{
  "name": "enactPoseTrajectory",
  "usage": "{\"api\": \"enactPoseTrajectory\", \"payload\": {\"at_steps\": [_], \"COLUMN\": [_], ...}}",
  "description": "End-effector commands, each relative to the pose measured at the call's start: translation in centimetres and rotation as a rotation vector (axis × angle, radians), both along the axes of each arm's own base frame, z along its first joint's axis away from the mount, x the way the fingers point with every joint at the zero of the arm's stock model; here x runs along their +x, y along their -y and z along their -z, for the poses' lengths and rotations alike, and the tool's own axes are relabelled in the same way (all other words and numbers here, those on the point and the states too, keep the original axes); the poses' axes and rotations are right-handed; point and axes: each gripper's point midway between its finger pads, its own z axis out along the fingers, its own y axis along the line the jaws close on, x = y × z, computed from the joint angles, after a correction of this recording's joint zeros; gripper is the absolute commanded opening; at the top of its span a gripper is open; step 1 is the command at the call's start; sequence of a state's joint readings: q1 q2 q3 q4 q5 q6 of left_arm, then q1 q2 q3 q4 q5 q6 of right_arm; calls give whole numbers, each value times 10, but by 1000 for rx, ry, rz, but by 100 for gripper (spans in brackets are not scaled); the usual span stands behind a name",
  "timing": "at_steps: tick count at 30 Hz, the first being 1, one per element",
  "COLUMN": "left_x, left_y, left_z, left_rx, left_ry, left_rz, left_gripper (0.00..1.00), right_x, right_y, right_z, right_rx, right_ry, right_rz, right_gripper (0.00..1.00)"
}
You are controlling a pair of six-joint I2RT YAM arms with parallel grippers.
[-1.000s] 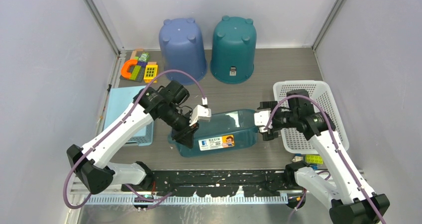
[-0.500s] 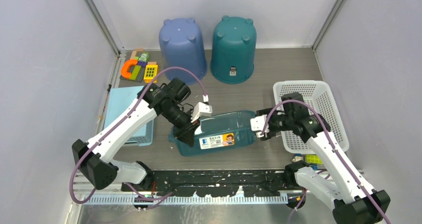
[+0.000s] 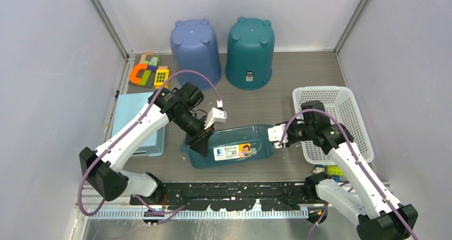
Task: Turn the large container upside down
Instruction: Turn the container upside down at the center of the board.
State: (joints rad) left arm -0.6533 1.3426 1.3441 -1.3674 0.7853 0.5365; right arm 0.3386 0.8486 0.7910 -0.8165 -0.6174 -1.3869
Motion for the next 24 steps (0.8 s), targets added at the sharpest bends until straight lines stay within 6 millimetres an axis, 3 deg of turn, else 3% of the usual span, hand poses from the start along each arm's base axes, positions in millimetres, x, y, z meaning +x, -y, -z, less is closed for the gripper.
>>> {"api": "enactPoseTrajectory", "payload": {"at_steps": [1, 10, 17, 24], "left_x": [10, 19, 29, 38], "left_y": [15, 14, 12, 12], "left_z": [-23, -20, -23, -27], "left_rx": [-131, -130, -134, -145], "left_ry": [59, 101, 182, 248], "left_rz": [25, 0, -40, -80], "left_gripper": [0, 10, 45, 62], "right_x": [-7, -20, -22, -24], "right_y": [-9, -10, -12, -12], "right_z": [-8, -6, -5, -4], "right_rx": [37, 42, 50, 62], "right_ry": [7, -41, -57, -64], "right_rz": [-55, -79, -87, -83], "right_gripper": [33, 16, 13, 7]}}
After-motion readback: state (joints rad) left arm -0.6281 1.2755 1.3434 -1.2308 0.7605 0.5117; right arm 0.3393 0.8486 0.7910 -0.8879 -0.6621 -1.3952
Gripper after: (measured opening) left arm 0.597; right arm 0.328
